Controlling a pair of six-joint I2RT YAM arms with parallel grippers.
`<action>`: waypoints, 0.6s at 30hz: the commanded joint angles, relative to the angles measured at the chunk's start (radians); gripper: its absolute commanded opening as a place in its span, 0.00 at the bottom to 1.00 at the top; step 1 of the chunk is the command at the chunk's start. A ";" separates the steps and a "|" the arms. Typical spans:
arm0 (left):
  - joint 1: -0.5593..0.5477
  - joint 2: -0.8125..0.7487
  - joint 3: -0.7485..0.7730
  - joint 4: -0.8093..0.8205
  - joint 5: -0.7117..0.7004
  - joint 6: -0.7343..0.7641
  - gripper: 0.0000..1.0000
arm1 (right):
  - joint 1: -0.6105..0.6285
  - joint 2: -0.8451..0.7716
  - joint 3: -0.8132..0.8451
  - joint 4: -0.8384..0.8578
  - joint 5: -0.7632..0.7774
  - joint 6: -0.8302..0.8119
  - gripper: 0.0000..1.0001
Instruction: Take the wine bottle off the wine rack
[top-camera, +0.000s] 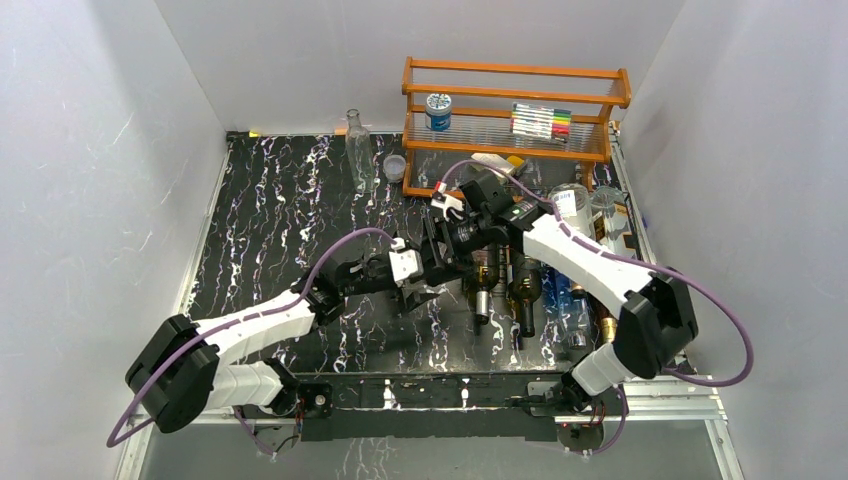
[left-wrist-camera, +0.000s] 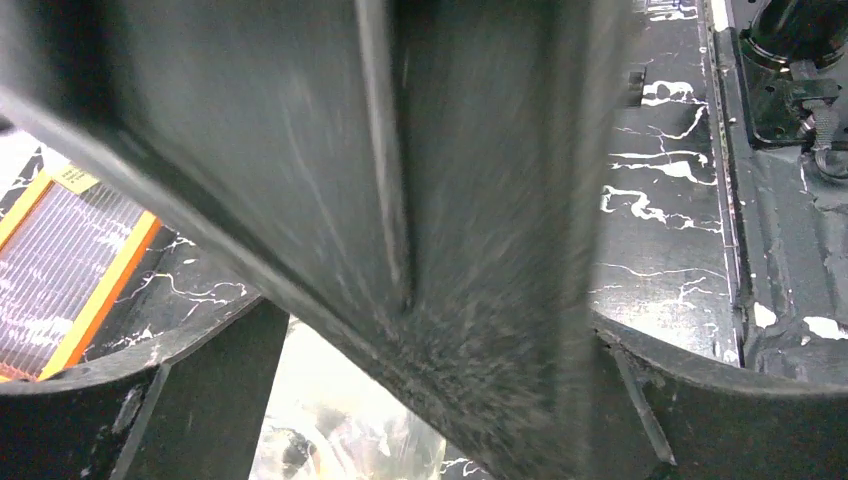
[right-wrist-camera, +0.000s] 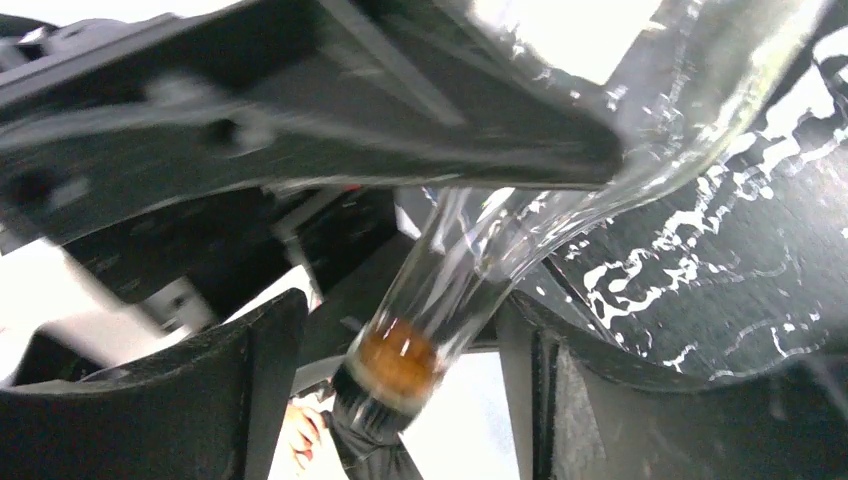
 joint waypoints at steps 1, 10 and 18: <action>-0.005 0.002 -0.036 0.016 -0.009 -0.012 0.85 | 0.007 -0.102 0.000 0.234 -0.114 0.061 0.82; -0.005 -0.039 -0.047 0.022 -0.159 -0.010 0.35 | 0.004 -0.138 0.014 0.222 0.022 0.071 0.86; -0.005 -0.109 -0.038 -0.030 -0.272 -0.038 0.12 | -0.020 -0.285 0.125 -0.009 0.481 -0.029 0.98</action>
